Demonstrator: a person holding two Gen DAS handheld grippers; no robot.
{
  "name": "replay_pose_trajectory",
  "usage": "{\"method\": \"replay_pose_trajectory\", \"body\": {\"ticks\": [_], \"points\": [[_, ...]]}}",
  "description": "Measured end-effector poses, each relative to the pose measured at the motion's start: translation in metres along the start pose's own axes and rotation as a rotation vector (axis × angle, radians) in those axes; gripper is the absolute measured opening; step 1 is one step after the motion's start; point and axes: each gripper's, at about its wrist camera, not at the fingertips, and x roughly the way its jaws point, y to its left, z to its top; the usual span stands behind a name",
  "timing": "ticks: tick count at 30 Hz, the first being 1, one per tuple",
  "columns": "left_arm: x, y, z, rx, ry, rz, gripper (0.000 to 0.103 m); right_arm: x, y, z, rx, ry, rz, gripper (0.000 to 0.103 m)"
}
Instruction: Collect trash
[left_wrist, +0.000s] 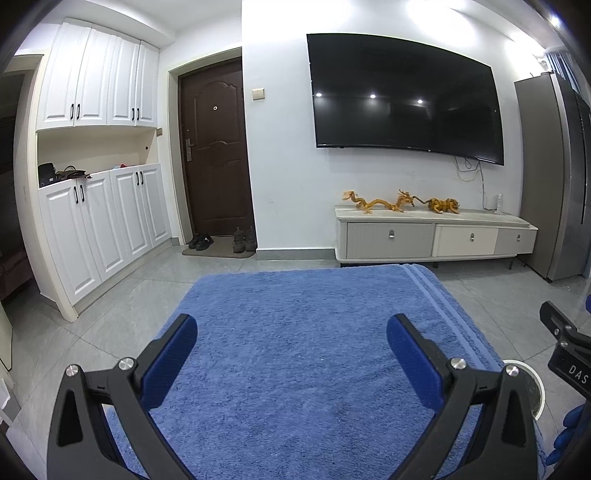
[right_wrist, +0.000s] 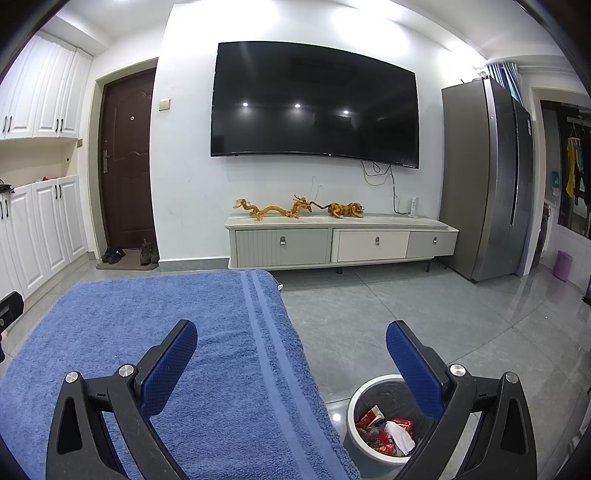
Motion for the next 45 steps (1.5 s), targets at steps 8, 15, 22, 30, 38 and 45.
{"method": "replay_pose_trajectory", "body": {"ticks": [8, 15, 22, 30, 38, 45], "points": [[0.01, 0.014, 0.001, -0.007, 0.026, 0.003, 0.103, -0.003, 0.0, 0.0, -0.002, 0.006, 0.002, 0.103], [0.015, 0.012, 0.002, -0.002, 0.026, 0.012, 0.103, 0.006, 0.004, -0.004, -0.007, 0.022, 0.0, 0.103], [0.016, 0.011, 0.001, 0.004, 0.019, 0.015, 0.103, 0.011, 0.009, -0.005, -0.012, 0.039, 0.004, 0.103], [0.021, 0.017, -0.002, 0.002, 0.023, 0.033, 0.103, 0.027, 0.027, -0.01, -0.03, 0.103, 0.097, 0.103], [0.048, 0.029, -0.014, 0.01, 0.085, 0.075, 0.103, 0.083, 0.07, -0.03, -0.088, 0.281, 0.22, 0.103], [0.084, 0.035, -0.027, 0.017, 0.157, 0.11, 0.103, 0.13, 0.11, -0.058, -0.156, 0.445, 0.25, 0.103]]}}
